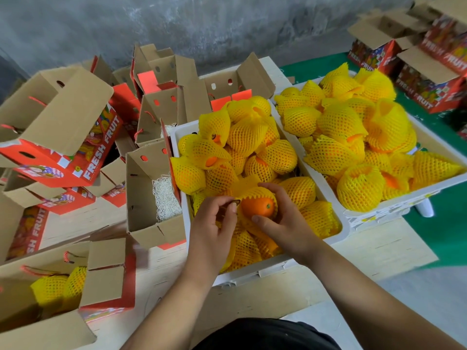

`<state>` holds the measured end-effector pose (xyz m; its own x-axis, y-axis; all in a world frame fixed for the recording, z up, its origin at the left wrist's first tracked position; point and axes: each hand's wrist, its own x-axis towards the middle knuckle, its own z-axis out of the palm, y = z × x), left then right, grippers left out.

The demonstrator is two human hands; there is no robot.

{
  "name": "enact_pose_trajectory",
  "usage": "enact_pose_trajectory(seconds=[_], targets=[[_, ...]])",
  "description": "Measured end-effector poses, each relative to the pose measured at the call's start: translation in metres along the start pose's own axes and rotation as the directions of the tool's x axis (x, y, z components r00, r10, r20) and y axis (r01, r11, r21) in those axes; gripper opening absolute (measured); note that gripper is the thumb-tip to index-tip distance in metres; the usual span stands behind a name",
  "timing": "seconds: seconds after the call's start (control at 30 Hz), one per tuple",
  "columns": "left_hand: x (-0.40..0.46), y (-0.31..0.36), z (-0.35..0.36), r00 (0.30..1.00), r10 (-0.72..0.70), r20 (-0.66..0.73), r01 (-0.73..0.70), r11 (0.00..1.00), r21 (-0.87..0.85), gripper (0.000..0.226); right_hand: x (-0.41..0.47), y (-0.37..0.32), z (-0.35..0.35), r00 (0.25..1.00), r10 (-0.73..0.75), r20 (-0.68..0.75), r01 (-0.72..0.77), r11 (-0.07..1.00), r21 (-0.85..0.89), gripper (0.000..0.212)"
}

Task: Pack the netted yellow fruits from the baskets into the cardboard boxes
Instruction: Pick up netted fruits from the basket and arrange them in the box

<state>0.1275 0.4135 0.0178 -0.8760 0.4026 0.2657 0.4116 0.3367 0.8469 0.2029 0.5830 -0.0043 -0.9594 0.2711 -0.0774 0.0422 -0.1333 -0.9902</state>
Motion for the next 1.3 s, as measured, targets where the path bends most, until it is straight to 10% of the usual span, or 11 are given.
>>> enact_pose_trajectory(seconds=[0.33, 0.6, 0.83, 1.07, 1.2, 1.3], targets=[[-0.002, -0.007, 0.0, 0.936, 0.344, 0.077, -0.351, 0.929, 0.118, 0.021, -0.003, 0.008, 0.016, 0.974, -0.141, -0.176, 0.087, 0.955, -0.283, 0.065], [-0.007, -0.012, 0.007, 0.98, 0.194, 0.031, -0.195, 0.981, 0.015, 0.018, 0.004, 0.008, 0.015, 0.904, -0.194, -0.382, 0.031, 0.918, -0.395, 0.085], [-0.012, -0.016, 0.012, 0.993, -0.004, 0.114, 0.008, 0.999, -0.035, 0.02, -0.006, 0.006, 0.015, 0.96, -0.243, -0.14, 0.14, 0.846, -0.514, 0.087], [-0.012, -0.013, 0.014, 0.962, -0.175, 0.208, 0.185, 0.982, -0.031, 0.02, -0.001, 0.008, 0.016, 0.928, -0.228, -0.295, 0.047, 0.856, -0.515, 0.083], [0.0, 0.001, 0.012, 0.767, -0.419, 0.486, 0.636, 0.396, -0.662, 0.04, -0.006, 0.004, 0.02, 0.94, -0.256, -0.227, 0.095, 0.832, -0.546, 0.087], [0.004, 0.005, 0.019, 0.77, -0.447, 0.455, 0.634, 0.46, -0.622, 0.073, -0.007, -0.002, 0.022, 0.977, -0.199, -0.074, 0.139, 0.862, -0.487, 0.09]])
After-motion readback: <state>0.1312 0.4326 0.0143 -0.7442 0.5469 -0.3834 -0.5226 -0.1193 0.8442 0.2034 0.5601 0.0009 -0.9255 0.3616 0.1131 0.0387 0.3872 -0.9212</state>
